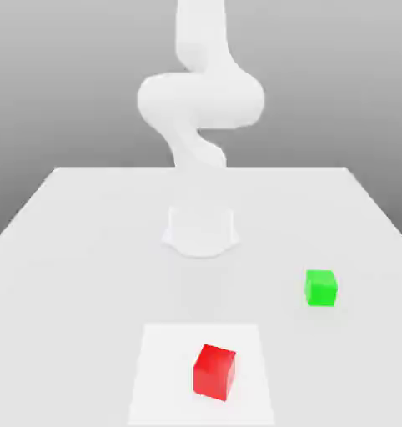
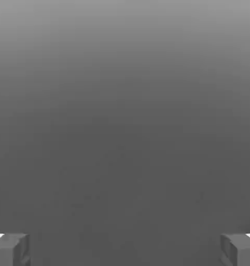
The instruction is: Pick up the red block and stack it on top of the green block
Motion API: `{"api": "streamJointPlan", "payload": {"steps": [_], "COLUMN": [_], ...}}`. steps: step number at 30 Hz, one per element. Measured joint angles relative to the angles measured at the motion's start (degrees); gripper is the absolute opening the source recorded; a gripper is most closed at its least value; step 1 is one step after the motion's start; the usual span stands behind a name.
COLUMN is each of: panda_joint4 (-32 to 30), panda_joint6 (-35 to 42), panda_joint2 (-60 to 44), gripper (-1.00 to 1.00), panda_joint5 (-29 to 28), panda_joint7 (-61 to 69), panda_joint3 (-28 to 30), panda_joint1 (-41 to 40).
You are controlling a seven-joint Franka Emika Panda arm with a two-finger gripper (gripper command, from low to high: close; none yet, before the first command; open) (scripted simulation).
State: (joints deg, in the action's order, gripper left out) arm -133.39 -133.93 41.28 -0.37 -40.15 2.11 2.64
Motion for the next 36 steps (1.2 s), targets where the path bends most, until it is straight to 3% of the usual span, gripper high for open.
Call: {"api": "streamJointPlan", "payload": {"steps": [17, 26, 31, 32, 36], "panda_joint4": [-11.1, -16.5, -15.4, -15.2, -15.2], "panda_joint6": [-14.9, -23.0, -31.1, -32.3, -32.2], "panda_joint2": [-31.2, -47.6, -57.8, -59.2, -59.2], "gripper": [0.00, 0.00, 0.00, -1.00, -1.00], "panda_joint5": [3.2, 4.6, 9.4, 10.1, 10.1], "panda_joint7": [43.0, 64.5, 69.5, 70.0, 70.0], "panda_joint3": [10.8, 10.4, 6.3, 5.5, 5.5], "panda_joint1": [12.7, 13.4, 10.3, 9.7, 9.7]}}
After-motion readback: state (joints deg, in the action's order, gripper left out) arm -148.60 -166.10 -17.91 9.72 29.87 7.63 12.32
